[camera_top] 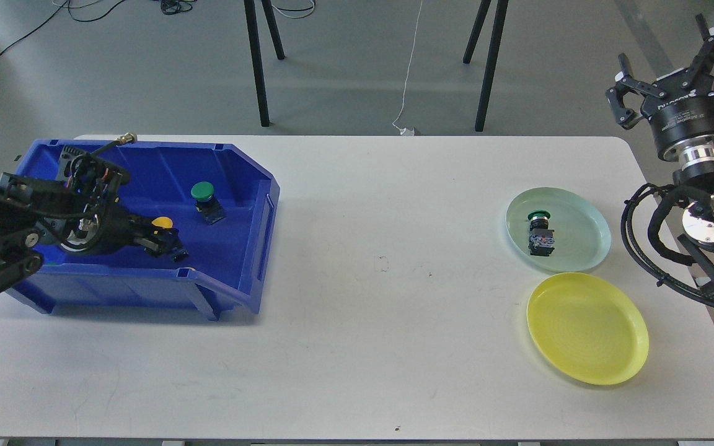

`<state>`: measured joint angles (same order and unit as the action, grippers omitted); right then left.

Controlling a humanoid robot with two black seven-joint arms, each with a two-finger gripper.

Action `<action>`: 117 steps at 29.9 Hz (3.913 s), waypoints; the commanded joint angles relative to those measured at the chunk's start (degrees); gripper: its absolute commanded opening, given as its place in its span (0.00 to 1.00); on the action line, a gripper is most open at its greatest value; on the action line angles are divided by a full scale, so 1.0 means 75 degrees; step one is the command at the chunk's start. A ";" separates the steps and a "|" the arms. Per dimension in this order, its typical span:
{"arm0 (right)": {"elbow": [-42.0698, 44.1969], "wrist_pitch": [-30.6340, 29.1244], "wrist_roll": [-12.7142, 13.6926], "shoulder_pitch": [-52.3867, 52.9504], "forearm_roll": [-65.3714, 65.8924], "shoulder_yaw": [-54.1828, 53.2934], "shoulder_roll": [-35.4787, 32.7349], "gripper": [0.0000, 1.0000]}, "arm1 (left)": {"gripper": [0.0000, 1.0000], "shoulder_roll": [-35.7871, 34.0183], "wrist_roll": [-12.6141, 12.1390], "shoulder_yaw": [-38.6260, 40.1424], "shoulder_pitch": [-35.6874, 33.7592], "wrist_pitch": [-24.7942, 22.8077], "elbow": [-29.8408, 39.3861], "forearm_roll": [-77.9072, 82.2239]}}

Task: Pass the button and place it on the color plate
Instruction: 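Lower the left gripper and grasp the yellow-topped button in the bin, then lift the yellow-topped button out of the bin with the left gripper, then pass the yellow-topped button from the left gripper to the right gripper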

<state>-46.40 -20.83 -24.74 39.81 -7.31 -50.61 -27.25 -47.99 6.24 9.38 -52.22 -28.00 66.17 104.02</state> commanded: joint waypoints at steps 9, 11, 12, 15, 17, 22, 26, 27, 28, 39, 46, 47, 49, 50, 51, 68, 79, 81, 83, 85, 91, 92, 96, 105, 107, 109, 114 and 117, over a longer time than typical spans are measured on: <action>-0.0059 -0.0035 0.0006 0.0047 0.0002 -0.0001 -0.0117 0.95 | 0.30 -0.0783 0.0889 0.0318 -0.0841 0.0000 0.0481 -0.0753; -0.0071 -0.0047 0.0029 0.0059 0.0002 -0.0001 -0.0129 0.95 | 0.30 -0.1170 0.1065 0.0564 -0.0923 0.0000 0.0727 -0.1280; -0.0082 -0.0047 0.0041 0.0070 0.0002 -0.0001 -0.0129 0.95 | 0.30 -0.1311 0.1182 0.0774 -0.0970 0.0000 0.0856 -0.1631; -0.0141 -0.0117 0.0041 0.0059 0.0084 0.0010 -0.0152 0.95 | 0.30 -0.1768 0.1498 0.1419 -0.0959 0.0000 0.1278 -0.2791; -0.0246 -0.0141 0.0029 0.0059 0.0143 0.0022 -0.0152 0.95 | 0.30 -0.1933 0.1628 0.1794 -0.0970 0.0000 0.1431 -0.3576; -0.1345 -0.0047 0.0006 -0.0268 0.1089 0.0209 -0.0223 0.95 | 0.29 -0.1210 0.1465 0.2732 -0.0947 0.0000 0.1373 -0.5510; -0.2260 0.0373 0.0006 -0.0480 0.1806 0.0280 -0.0234 0.95 | 0.29 -0.0190 0.0939 0.3049 -0.0912 0.0000 0.1268 -0.5912; -0.2424 0.0514 0.0006 -0.0504 0.1923 0.0303 -0.0234 0.95 | 0.29 0.0021 0.0809 0.3050 -0.0889 0.0000 0.1221 -0.5912; -0.2600 0.0620 0.0006 -0.0515 0.2040 0.0303 -0.0223 0.94 | 0.29 0.0337 0.0680 0.3050 -0.0865 0.0000 0.1174 -0.5889; -0.3680 0.0879 0.0134 -0.0433 0.2756 0.1369 0.0292 0.85 | 0.28 0.2554 0.0492 0.2968 -0.0865 0.0416 0.0389 -0.5303; -0.3668 0.0972 0.0521 -0.0422 0.2756 0.1487 0.0773 0.85 | 0.28 0.3000 0.0445 0.2956 -0.0994 0.0932 0.0318 -0.5233; -0.3657 0.0984 0.0533 -0.0410 0.2756 0.1498 0.0820 0.85 | 0.28 0.3000 0.0387 0.2956 -0.1005 0.0932 0.0318 -0.5186; -0.3657 0.0984 0.0568 -0.0398 0.2756 0.1499 0.0890 0.85 | 0.28 0.3012 0.0316 0.2944 -0.0994 0.0909 0.0318 -0.5150; -0.3657 0.0996 0.0580 -0.0387 0.2756 0.1499 0.0937 0.85 | 0.28 0.3012 0.0304 0.2944 -0.0994 0.0909 0.0318 -0.5150; -0.3633 0.1008 0.0592 -0.0352 0.2756 0.1487 0.0984 0.85 | 0.28 0.3012 0.0304 0.2944 -0.0982 0.0909 0.0318 -0.5150; -0.3575 0.1008 0.0884 -0.0187 0.2744 0.1487 0.1113 0.57 | 0.28 0.3270 0.0269 0.2698 -0.1006 0.0909 0.0318 -0.5033; -0.3575 0.0984 0.0896 -0.0176 0.2826 0.1499 0.1113 0.18 | 0.29 0.3258 0.0281 0.2686 -0.0982 0.0885 0.0318 -0.5033; -0.3575 0.0984 0.0885 -0.0176 0.2850 0.1487 0.1113 0.15 | 0.37 0.3258 0.0269 0.2686 -0.0970 0.0850 0.0318 -0.5033; -0.3575 0.0984 0.0885 -0.0176 0.2850 0.1487 0.1113 0.15 | 0.43 0.3246 0.0257 0.2686 -0.0959 0.0792 0.0318 -0.5033; -0.3575 0.0984 0.0885 -0.0176 0.2850 0.1475 0.1113 0.15 | 0.45 0.3234 0.0199 0.2675 -0.0970 0.0745 0.0318 -0.5033; -0.3575 0.0973 0.0885 -0.0176 0.2850 0.1487 0.1113 0.15 | 0.62 0.3258 0.0164 0.2686 -0.0959 0.0733 0.0318 -0.5045; -0.3575 0.0973 0.0885 -0.0187 0.2850 0.1487 0.1102 0.15 | 0.68 0.3258 0.0175 0.2698 -0.0959 0.0733 0.0330 -0.5056; -0.3575 0.0973 0.0885 -0.0187 0.2850 0.1487 0.1055 0.15 | 0.80 0.3258 0.0233 0.2780 -0.0947 0.0745 0.0330 -0.5080; -0.3726 0.0903 0.0779 -0.0514 0.2827 0.1405 -0.0712 0.15 | 0.92 0.3211 0.0667 0.3693 -0.0702 0.0850 0.0260 -0.5652; -0.3972 0.0891 0.0779 -0.0807 0.2838 0.1405 -0.1275 0.15 | 0.94 0.3211 0.0714 0.3904 -0.0572 0.0850 -0.0043 -0.6202; -0.4183 0.0891 0.0779 -0.1076 0.2862 0.1463 -0.1825 0.15 | 0.95 0.3223 0.0714 0.4045 -0.0549 0.0815 -0.0430 -0.6916; -0.4780 0.0879 0.0756 -0.2060 0.3714 0.1510 -0.3221 0.15 | 0.96 0.3234 0.0703 0.4127 -0.0549 0.0838 -0.1321 -0.9387; -0.5109 0.0890 0.0592 -0.2670 0.4442 0.1487 -0.3783 0.15 | 0.98 0.3293 0.0703 0.4209 -0.0549 0.0850 -0.1720 -1.0655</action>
<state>-82.48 -14.26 -19.25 24.01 21.15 -39.30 -51.49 -23.67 11.52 40.47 -56.35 -21.76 56.12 32.88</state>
